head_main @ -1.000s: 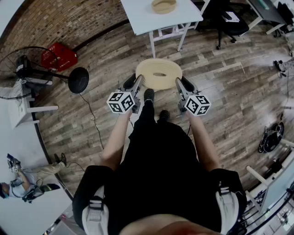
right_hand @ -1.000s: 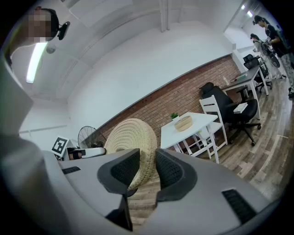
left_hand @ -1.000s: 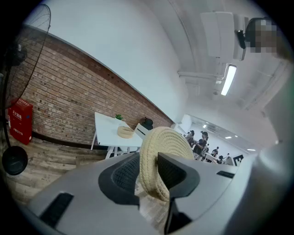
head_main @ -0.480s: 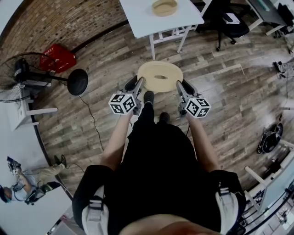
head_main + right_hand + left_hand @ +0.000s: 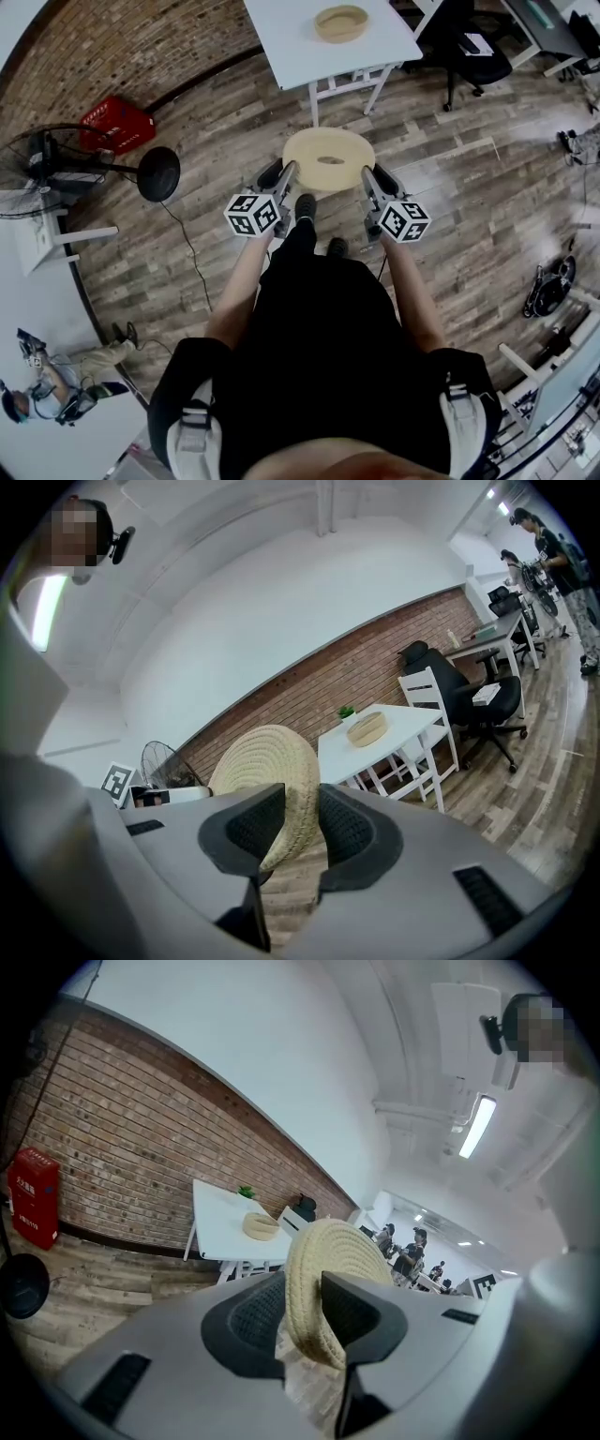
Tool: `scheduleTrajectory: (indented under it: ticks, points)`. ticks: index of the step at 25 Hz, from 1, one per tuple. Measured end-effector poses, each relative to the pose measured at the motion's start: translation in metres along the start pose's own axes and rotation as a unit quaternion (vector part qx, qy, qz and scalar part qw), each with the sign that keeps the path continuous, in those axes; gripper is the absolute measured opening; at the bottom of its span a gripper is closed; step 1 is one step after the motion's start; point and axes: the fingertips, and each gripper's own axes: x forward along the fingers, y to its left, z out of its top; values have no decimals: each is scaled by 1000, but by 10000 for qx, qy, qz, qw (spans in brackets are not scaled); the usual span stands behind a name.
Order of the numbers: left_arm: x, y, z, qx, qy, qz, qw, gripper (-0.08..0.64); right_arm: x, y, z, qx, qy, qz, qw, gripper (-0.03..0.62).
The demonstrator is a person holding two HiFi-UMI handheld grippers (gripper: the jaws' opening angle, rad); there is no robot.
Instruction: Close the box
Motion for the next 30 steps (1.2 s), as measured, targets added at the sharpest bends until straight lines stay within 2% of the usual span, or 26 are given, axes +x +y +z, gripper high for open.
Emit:
scheduleTrajectory:
  ticks: [18, 30]
  points:
    - [77, 60, 54, 50, 263, -415, 9988, 127, 85, -21, 39, 188, -256, -455, 9985, 109]
    - [117, 82, 78, 87, 439, -858, 9953, 127, 112, -28, 58, 134, -392, -841, 9956, 109]
